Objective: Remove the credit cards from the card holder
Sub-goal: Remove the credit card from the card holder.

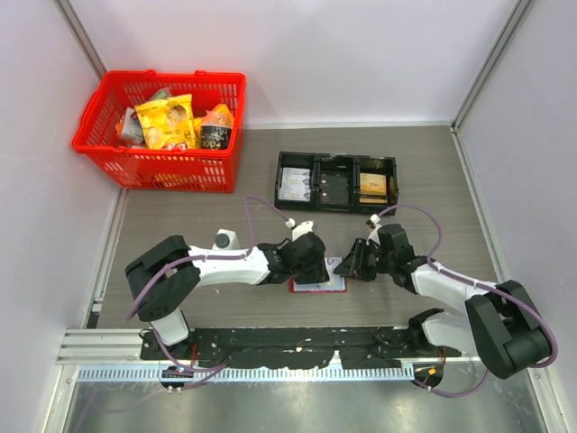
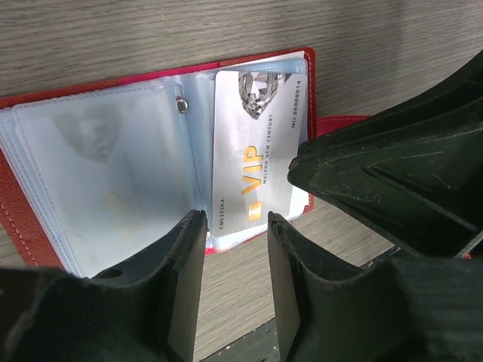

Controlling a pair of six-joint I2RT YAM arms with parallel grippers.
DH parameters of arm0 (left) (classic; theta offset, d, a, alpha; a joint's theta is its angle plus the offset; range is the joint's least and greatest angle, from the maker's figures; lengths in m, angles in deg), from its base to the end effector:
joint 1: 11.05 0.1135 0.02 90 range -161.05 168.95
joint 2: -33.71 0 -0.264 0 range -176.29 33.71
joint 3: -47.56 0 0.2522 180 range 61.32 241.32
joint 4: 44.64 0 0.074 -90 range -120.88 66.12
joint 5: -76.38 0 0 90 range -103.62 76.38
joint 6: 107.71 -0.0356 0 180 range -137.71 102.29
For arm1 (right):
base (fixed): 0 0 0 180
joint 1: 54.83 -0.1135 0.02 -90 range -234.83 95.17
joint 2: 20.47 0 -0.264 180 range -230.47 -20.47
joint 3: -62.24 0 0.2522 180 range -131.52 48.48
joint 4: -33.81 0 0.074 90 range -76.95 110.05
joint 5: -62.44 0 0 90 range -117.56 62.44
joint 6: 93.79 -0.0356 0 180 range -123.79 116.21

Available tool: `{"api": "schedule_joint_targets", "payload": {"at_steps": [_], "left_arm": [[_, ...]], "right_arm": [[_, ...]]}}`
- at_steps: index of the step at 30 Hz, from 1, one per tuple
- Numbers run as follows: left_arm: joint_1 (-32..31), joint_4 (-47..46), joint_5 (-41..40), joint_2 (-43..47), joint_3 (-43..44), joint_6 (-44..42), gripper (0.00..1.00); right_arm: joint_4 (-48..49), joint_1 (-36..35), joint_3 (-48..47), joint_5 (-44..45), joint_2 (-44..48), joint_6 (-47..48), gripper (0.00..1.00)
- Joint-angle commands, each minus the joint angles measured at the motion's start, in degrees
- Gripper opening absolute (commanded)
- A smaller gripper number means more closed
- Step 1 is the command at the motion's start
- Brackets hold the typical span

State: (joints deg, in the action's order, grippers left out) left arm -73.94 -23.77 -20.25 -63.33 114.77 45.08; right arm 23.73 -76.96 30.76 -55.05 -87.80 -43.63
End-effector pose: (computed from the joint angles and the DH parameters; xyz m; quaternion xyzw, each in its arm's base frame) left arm 0.1588 -0.3011 0.1654 -0.0186 0.9402 -0.2738 0.2017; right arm 0.1755 0.0891 0.1335 0.0505 0.9034 0.3764 0.1990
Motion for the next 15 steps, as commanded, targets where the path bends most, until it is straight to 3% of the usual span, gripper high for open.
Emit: {"api": "schedule_joint_targets", "payload": {"at_steps": [1, 11, 15], "left_arm": [[0.1, 0.0, -1.5, -1.3, -0.5, 1.5, 0.42], [0.1, 0.5, -3.2, -2.1, -1.9, 3.6, 0.44], [0.3, -2.2, -2.1, -2.0, -3.3, 4.9, 0.38]], "right_arm": [[4.5, -1.1, 0.9, -0.5, -1.2, -1.7, 0.33], [6.2, -2.4, 1.4, 0.7, -2.5, -2.9, 0.33], [6.5, -2.6, 1.5, 0.9, -3.0, -3.0, 0.32]]}}
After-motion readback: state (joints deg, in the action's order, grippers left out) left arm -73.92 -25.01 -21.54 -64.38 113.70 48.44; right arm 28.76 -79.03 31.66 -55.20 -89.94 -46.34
